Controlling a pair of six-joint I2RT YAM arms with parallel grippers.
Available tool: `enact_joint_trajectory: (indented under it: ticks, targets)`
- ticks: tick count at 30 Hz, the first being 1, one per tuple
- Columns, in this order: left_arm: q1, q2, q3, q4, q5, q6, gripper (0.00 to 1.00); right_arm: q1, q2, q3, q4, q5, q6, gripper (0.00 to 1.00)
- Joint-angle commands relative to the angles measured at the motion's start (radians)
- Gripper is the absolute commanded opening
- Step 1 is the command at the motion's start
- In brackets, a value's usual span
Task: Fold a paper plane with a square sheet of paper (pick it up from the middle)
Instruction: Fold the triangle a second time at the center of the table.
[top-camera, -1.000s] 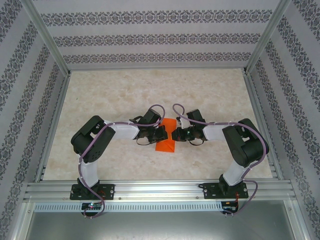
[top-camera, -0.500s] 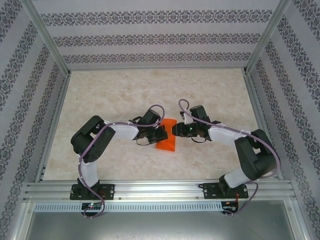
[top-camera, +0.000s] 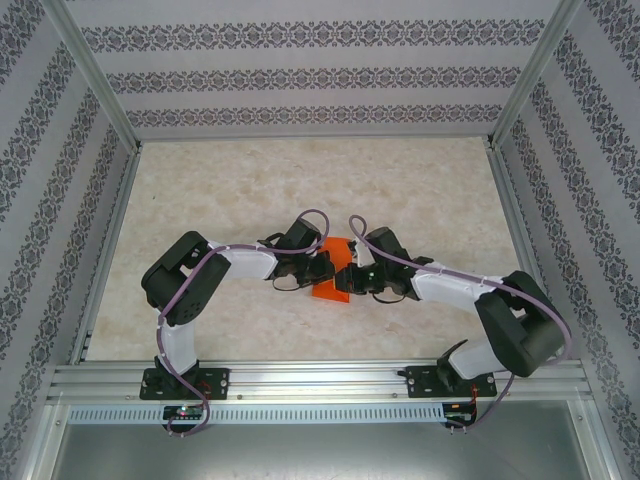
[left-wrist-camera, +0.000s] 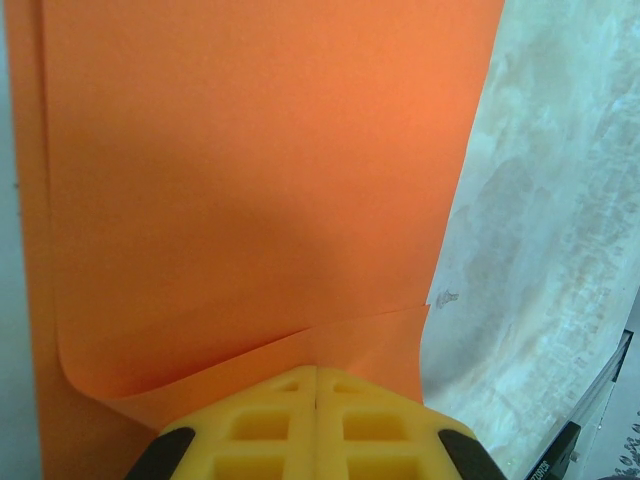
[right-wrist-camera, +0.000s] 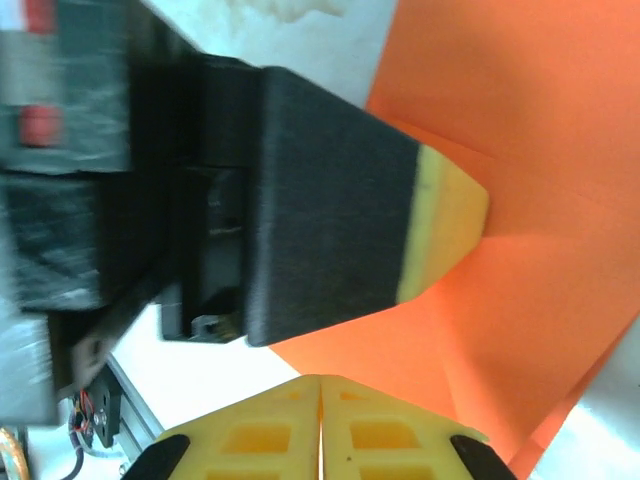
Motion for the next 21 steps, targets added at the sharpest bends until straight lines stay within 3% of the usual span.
enact_joint_trajectory:
  ticks: [1, 21]
  targets:
    - [0.006, -0.007, -0.019, -0.035, -0.034, 0.017, 0.00, 0.017, 0.050, 0.005, 0.038, 0.005, 0.036, 0.08]
    - [0.006, -0.009, -0.028, -0.032, -0.031, 0.017, 0.00, -0.026, 0.144, -0.025, 0.068, -0.032, 0.069, 0.09]
